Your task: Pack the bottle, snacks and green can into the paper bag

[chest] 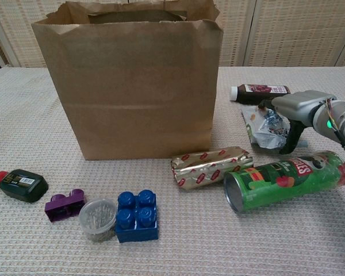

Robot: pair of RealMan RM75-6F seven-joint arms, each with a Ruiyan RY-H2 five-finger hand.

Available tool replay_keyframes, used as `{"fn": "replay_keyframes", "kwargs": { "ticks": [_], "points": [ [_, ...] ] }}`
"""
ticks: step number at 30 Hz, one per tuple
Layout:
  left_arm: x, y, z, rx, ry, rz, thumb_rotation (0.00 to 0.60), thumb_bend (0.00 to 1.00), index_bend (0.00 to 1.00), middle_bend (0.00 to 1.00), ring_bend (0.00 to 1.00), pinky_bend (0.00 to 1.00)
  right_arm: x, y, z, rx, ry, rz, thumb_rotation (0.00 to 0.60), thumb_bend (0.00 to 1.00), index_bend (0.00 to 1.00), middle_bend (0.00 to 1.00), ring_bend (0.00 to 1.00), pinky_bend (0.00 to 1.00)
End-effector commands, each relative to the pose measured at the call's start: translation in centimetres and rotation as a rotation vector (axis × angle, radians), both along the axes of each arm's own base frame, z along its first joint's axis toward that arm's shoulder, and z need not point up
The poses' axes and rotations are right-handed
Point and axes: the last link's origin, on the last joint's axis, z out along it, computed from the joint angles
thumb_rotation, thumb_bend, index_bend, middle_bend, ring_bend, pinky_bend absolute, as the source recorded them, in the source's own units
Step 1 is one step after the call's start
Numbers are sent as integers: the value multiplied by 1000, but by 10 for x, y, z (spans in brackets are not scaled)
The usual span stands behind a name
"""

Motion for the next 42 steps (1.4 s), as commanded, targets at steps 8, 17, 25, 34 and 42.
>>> {"fn": "replay_keyframes", "kwargs": {
  "ticks": [8,17,25,34,42],
  "points": [
    [0,0,0,-1,-2,0,600,341,51,0,0,0,14,-11,-20,-17,1,36,600,52,0,6,4,85],
    [0,0,0,-3,-7,-1,600,340,52,0,0,0,24,-9,-23,-58,-32,160,600,360,663,586,597,674],
    [0,0,0,-2,-7,-1,600,342,52,0,0,0,20,-7,-4,-95,-77,178,600,413,753,642,634,691],
    [0,0,0,1,0,0,600,340,53,0,0,0,17,-11,70,-266,-219,221,600,412,742,642,634,692],
    [1,0,-1,6,5,2,600,339,52,0,0,0,47,-16,158,-473,-416,299,600,412,743,642,634,692]
  ]
}}
